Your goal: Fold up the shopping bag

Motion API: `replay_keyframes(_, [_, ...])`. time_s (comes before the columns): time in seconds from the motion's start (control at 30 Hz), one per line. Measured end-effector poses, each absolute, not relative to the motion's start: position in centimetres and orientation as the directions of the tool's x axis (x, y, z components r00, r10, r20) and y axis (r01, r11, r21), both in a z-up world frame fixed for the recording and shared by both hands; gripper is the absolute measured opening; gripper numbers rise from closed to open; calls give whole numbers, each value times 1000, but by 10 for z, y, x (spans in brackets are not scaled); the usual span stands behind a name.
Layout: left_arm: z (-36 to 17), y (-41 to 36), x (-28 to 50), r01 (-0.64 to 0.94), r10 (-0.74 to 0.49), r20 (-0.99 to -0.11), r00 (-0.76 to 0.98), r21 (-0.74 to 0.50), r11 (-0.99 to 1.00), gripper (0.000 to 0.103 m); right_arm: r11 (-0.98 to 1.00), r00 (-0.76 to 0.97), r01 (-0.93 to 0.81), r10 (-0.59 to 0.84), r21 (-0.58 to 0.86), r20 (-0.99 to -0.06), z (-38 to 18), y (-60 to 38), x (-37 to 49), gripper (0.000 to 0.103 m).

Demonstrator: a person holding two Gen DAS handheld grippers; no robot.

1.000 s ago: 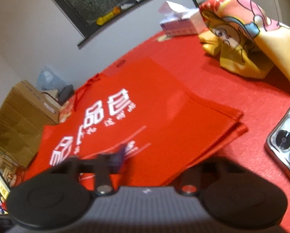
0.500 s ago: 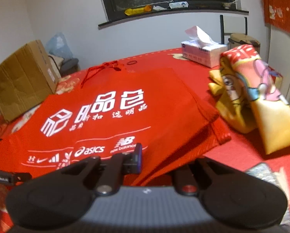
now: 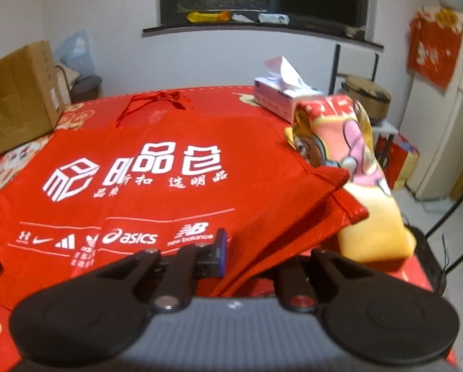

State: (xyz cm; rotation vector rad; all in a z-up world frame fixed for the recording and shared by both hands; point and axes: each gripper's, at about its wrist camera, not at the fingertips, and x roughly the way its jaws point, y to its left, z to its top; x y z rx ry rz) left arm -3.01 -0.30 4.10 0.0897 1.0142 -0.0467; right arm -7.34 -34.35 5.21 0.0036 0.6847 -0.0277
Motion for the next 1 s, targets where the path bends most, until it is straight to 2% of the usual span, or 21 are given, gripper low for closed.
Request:
replay_keyframes(0.13, [75,17,-36,38,21,-736,677,64,997,103,999,778,12,-29,-31,-628,55,-343,-68,12])
replay_keyframes(0.2, [85,26,-33,42,-49,-684,728,-27,999,103,999,779,6,-30,-41,-627,57,-341,-67,12])
replay_keyframes(0.27, [82,25,-19,108,-176,-701,691,-140,984,103,999,779,7,-30,-39,-626,58,-342,-66,12])
replay_keyframes(0.33, [72,16,-6,190,-267,-737,621,-188,964,103,999,780,9,-31,-37,-625,58,-342,-66,12])
replay_keyframes(0.5, [51,-11,-13,399,-336,-752,567,-106,911,103,999,784,5,-36,-51,-620,62,-340,-67,12])
replay_keyframes(0.67, [26,-17,-25,472,-330,-813,479,-78,878,103,999,794,6,-38,-54,-607,68,-338,-68,12])
replay_keyframes(0.77, [20,-12,-28,470,-314,-815,487,-58,881,103,999,806,3,-26,-40,-591,74,-336,-70,12])
replay_keyframes(1.0, [22,-7,-29,454,-328,-802,499,-81,887,103,993,875,-118,113,19,-470,104,-310,-74,12])
